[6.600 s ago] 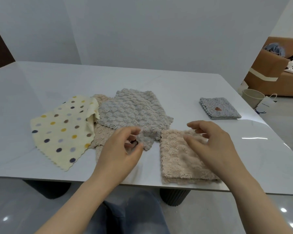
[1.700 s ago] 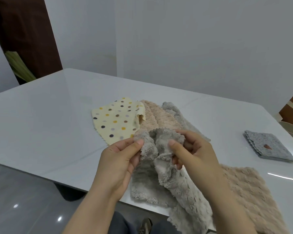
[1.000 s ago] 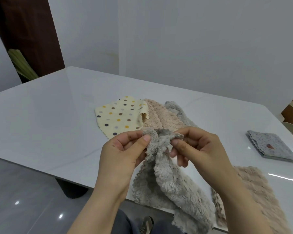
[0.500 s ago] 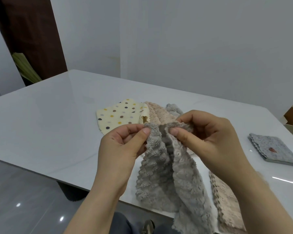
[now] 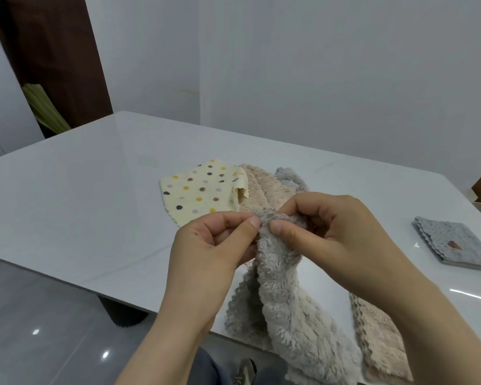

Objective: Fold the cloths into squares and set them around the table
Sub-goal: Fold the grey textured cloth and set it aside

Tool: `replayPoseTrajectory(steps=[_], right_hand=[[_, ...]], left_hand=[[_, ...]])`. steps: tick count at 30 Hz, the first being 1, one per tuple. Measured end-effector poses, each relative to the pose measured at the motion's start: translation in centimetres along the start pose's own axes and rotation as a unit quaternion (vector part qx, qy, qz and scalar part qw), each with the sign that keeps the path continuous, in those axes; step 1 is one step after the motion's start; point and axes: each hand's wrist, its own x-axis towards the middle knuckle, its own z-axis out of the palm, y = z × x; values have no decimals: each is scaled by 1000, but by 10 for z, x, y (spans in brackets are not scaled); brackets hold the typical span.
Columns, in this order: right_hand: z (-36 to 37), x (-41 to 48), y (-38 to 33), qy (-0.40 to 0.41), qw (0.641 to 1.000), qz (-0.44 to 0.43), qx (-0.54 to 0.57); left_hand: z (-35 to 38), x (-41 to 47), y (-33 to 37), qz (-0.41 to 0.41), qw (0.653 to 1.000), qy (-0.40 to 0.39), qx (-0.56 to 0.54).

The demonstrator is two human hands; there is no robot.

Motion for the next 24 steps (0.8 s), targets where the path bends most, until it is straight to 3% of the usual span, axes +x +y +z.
replayPoseTrajectory(steps=[16, 24], right_hand=[[-3, 2, 8, 5, 1000, 18, 14], [0, 5, 11, 8, 1000, 21, 5]], left_hand=[[-1, 0, -1, 45, 995, -15, 88], [-4, -2, -1, 57, 995, -36, 80]])
